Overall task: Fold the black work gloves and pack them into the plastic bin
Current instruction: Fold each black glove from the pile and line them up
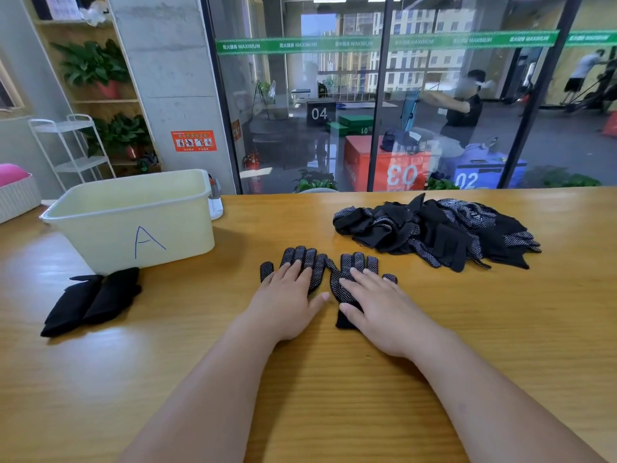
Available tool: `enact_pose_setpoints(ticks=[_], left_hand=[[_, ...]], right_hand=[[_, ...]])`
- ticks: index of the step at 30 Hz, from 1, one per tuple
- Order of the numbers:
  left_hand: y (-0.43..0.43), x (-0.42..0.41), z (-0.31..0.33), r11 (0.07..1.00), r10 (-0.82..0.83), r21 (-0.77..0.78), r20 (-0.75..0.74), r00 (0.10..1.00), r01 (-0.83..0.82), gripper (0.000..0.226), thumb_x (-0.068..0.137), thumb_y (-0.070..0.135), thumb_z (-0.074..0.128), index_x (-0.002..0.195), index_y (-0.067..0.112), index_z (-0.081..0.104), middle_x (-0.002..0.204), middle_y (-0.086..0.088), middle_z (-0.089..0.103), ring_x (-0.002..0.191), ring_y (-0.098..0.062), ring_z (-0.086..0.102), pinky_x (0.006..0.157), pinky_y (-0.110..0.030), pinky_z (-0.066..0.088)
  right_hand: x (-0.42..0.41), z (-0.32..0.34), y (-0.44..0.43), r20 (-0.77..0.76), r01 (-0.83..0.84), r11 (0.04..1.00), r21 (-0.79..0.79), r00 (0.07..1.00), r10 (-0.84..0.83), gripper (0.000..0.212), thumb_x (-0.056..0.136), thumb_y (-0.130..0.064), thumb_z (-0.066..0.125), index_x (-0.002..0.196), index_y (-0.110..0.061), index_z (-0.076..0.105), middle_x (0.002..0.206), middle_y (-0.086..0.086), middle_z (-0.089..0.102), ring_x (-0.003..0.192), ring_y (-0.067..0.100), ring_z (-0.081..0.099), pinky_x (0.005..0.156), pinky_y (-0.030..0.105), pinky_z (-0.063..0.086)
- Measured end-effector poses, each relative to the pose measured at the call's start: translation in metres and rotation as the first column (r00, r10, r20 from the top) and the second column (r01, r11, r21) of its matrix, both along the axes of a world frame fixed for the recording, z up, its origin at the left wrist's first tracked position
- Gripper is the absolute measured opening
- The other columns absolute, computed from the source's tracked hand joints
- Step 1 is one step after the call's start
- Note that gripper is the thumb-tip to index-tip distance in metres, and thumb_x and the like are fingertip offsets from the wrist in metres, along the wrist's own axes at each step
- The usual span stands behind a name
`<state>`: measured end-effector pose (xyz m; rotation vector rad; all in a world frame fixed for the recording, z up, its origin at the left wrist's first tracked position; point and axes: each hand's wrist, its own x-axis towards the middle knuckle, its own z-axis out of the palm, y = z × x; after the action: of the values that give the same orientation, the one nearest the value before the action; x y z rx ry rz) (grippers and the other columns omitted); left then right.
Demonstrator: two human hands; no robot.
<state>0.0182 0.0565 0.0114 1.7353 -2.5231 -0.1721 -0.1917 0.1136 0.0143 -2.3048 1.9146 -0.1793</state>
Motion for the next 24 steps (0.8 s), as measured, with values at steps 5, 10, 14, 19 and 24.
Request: enact_pose_setpoints(ticks=[5, 10, 14, 19, 24], left_hand=[[0.006, 0.000, 0.009, 0.964, 0.091, -0.247, -0.041, 0.995, -0.098, 0.054, 0.109, 0.061, 0.032, 0.139, 0.026, 0.062, 0.137, -0.001, 0.059, 0.130, -0.026, 0.050, 0.107, -0.043, 0.044], [-0.003, 0.000, -0.009, 0.999, 0.032, 0.013, -0.076, 0.997, -0.031, 0.075, 0.109, 0.065, 0.022, 0.171, 0.024, 0.013, 0.179, -0.003, 0.006, 0.165, -0.024, 0.000, 0.133, -0.047, 0.008], [-0.008, -0.004, -0.013, 1.000, 0.002, 0.019, 0.025, 1.000, -0.003, 0.079, 0.107, 0.070, 0.012, 0.172, 0.026, 0.000, 0.179, -0.002, -0.010, 0.165, -0.023, -0.012, 0.133, -0.050, 0.000], [-0.008, -0.005, -0.009, 1.000, -0.011, 0.024, 0.065, 0.998, 0.009, 0.079, 0.106, 0.070, 0.011, 0.171, 0.027, -0.003, 0.178, -0.002, -0.013, 0.164, -0.023, -0.015, 0.133, -0.051, -0.003], [0.006, 0.004, -0.013, 0.997, -0.072, 0.002, 0.041, 0.997, 0.072, 0.077, 0.106, 0.071, 0.011, 0.171, 0.032, -0.004, 0.178, 0.002, -0.013, 0.164, -0.021, -0.017, 0.133, -0.048, -0.004]], right_hand=[[-0.007, 0.010, 0.006, 0.183, 0.098, 0.976, -0.197, 0.981, -0.061, 0.044, 0.109, -0.049, 0.039, 0.147, -0.036, 0.058, 0.159, -0.018, 0.045, 0.149, 0.007, 0.033, 0.114, 0.033, 0.040], [0.011, -0.003, -0.016, -0.002, 0.117, 0.990, -0.085, 0.993, -0.117, 0.069, 0.110, -0.062, 0.019, 0.170, -0.029, 0.014, 0.178, -0.005, -0.001, 0.164, 0.019, -0.004, 0.133, 0.045, 0.009], [0.014, -0.010, -0.036, -0.066, 0.118, 0.992, 0.052, 0.991, -0.114, 0.072, 0.108, -0.067, 0.009, 0.170, -0.032, -0.002, 0.177, -0.004, -0.015, 0.163, 0.021, -0.014, 0.133, 0.050, 0.000], [0.016, -0.008, -0.041, -0.088, 0.125, 0.990, 0.067, 0.989, -0.119, 0.071, 0.108, -0.066, 0.008, 0.170, -0.032, -0.004, 0.177, -0.004, -0.017, 0.163, 0.020, -0.016, 0.132, 0.050, -0.002], [0.018, -0.008, -0.027, -0.082, 0.112, 0.991, 0.070, 0.991, -0.106, 0.072, 0.108, -0.066, 0.008, 0.170, -0.032, -0.005, 0.176, -0.004, -0.018, 0.163, 0.020, -0.017, 0.132, 0.050, -0.002]])
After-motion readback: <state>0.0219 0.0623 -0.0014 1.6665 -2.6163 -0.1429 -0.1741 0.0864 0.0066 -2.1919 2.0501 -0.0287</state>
